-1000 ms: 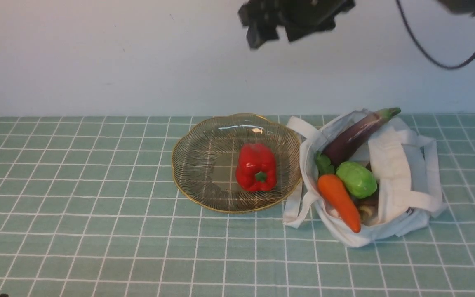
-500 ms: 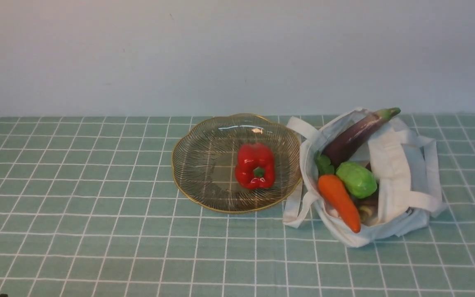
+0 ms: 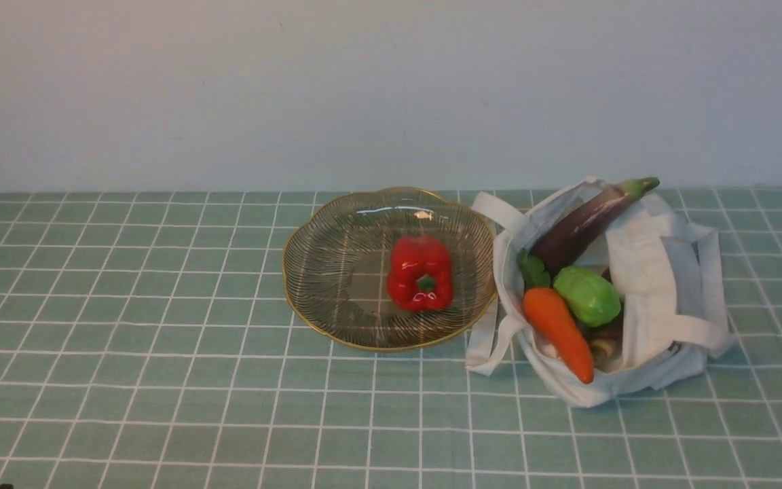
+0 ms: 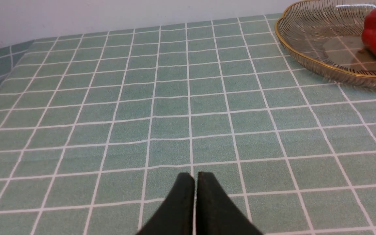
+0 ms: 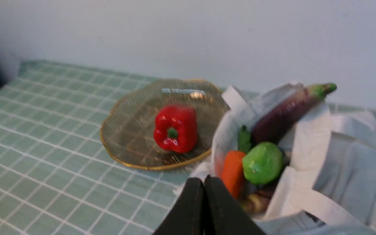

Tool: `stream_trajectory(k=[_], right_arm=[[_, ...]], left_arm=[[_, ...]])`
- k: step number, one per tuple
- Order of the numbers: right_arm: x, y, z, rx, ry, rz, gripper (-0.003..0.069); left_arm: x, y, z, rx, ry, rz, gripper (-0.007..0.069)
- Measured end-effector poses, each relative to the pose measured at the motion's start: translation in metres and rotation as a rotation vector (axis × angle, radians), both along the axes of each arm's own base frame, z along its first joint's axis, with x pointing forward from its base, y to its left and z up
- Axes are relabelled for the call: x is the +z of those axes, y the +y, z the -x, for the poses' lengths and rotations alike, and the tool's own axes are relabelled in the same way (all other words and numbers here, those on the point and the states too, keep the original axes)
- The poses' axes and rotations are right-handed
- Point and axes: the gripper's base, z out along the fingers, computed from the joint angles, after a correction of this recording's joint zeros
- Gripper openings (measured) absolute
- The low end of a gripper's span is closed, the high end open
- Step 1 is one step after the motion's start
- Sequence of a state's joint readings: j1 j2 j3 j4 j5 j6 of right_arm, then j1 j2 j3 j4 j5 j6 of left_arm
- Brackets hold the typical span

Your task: Take vegetables from cloth bag on blue coffee tablecloth place on plate.

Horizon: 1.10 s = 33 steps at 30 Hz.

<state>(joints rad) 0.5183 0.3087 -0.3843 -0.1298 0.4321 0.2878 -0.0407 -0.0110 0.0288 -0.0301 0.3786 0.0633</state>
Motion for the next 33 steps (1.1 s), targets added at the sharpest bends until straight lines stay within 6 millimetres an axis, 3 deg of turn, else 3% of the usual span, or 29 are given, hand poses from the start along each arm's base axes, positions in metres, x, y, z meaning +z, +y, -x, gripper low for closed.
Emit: stream_trajectory(k=[5,30,33], right_arm=[[-0.020,-0.004,0.008,0.010,-0.059,-0.028,-0.0015],[-0.020,-0.004,0.008,0.009,-0.084,-0.002,-0.0015],[-0.029,-0.003,0.007,0.021,-0.096,0.053,-0.0015]], left_arm=[[0.000,0.000,0.000,0.000,0.000,0.000,-0.0005],[0.000,0.000,0.000,0.000,0.000,0.000,-0.0005],[0.000,0.000,0.000,0.000,0.000,0.000,-0.0005]])
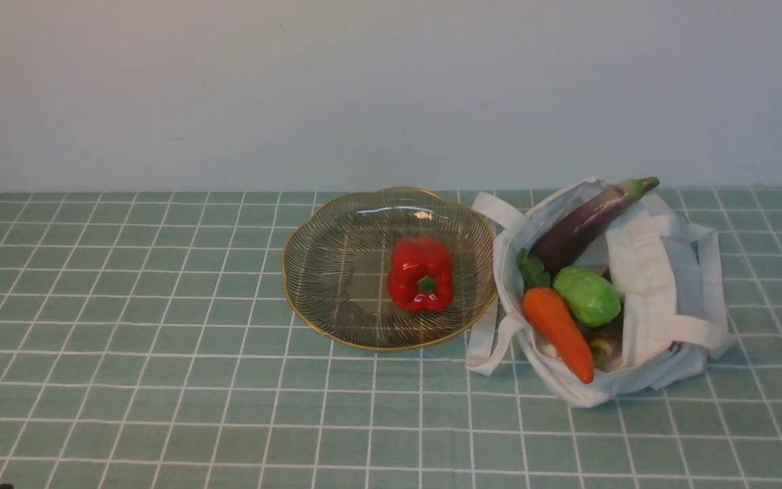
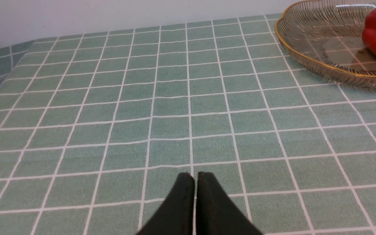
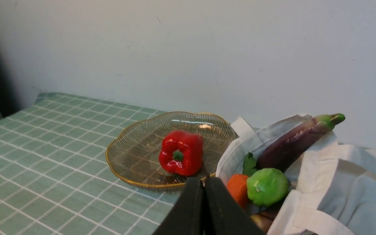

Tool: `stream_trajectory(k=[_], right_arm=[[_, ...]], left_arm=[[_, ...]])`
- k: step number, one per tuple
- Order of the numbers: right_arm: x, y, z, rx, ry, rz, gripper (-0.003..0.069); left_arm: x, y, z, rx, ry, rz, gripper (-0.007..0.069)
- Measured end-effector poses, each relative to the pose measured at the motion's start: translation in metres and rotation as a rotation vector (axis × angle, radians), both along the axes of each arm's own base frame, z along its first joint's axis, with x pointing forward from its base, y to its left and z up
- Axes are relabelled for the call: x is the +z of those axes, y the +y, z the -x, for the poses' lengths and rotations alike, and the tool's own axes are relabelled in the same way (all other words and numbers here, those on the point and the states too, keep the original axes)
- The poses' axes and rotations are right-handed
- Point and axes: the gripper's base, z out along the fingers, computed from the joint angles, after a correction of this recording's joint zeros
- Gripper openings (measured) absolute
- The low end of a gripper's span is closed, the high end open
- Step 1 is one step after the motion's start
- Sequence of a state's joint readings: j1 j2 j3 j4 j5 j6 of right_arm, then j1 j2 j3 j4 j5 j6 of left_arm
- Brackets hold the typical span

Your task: Take vegetables from cloth bag on blue coffee tablecloth place on plate.

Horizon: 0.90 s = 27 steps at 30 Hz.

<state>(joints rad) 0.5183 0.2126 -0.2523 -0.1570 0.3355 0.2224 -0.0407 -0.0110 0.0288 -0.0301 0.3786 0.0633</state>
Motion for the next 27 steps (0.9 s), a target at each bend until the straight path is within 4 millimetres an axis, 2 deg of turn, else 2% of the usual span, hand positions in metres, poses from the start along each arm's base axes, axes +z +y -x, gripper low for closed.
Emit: stream_trajectory(k=[1,7,12,22,27], right_arm=[[-0.002,0.000,0.000,0.000,0.001,0.011,-0.0015],[-0.047,-0.009,0.003,-0.104,0.038,0.048,-0.0015],[-0.066,-0.018,0.006,-0.247,0.026,0.029,-0.0015],[-0.078,-0.030,0.007,-0.476,0.077,0.035,-0.0015],[-0.082,-0.031,0.008,-0.489,0.112,0.054,-0.0015]], left_arm=[[0.000,0.000,0.000,0.000,0.000,0.000,-0.0005],[0.000,0.000,0.000,0.000,0.000,0.000,-0.0005],[0.000,0.000,0.000,0.000,0.000,0.000,-0.0005],[0.000,0.000,0.000,0.000,0.000,0.000,-0.0005],[0.000,0.000,0.000,0.000,0.000,0.000,-0.0005]])
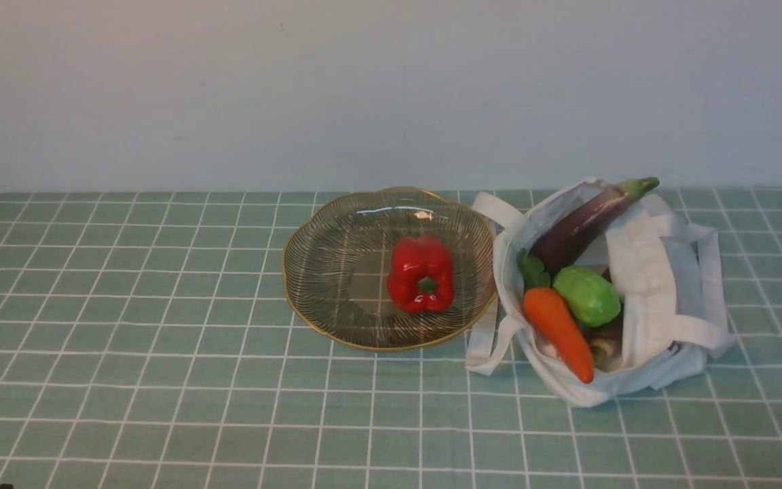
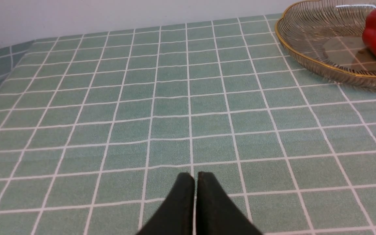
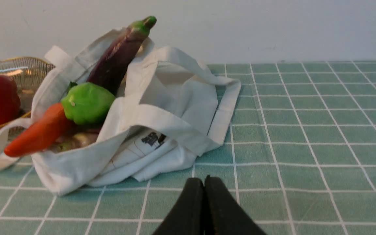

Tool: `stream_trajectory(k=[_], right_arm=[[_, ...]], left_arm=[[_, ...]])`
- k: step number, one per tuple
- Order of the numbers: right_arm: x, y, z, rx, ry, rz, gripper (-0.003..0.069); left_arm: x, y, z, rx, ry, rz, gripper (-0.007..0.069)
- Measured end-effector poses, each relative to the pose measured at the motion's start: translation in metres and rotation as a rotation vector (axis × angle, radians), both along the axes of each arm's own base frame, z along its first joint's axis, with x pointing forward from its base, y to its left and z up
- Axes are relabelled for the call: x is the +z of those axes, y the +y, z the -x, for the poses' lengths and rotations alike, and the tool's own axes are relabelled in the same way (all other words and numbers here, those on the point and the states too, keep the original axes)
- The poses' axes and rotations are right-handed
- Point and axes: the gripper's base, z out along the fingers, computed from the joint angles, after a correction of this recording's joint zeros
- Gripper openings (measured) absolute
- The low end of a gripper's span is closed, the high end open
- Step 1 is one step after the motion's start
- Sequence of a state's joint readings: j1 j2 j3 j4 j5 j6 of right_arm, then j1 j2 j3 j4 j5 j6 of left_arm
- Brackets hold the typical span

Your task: Take vegetables from cloth bag on blue coffee tablecloth place on plate.

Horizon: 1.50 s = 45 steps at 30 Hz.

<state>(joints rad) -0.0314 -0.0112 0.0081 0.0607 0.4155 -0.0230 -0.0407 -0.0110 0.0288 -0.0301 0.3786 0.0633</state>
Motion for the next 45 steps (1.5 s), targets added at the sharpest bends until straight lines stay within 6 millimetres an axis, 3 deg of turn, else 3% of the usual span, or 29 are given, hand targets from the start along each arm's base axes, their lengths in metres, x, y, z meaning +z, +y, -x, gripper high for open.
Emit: stream_trajectory(k=[11,20,45], right_arm=[[-0.0025,0.0002,-0.0003,0.002,0.004,-0.004,-0.0015],[-0.0024,0.0060,0.0000,0.113,0.004,0.000,-0.0015],[-0.0023,0.0061,0.0000,0.115,0.002,-0.001,-0.0015]], left_arm=[[0.0000,0.0000,0.0000,0.000,0.000,0.000,-0.0005],[0.0000,0.0000,0.0000,0.000,0.000,0.000,-0.0005],[0.0000,0.0000,0.0000,0.000,0.000,0.000,-0.0005]])
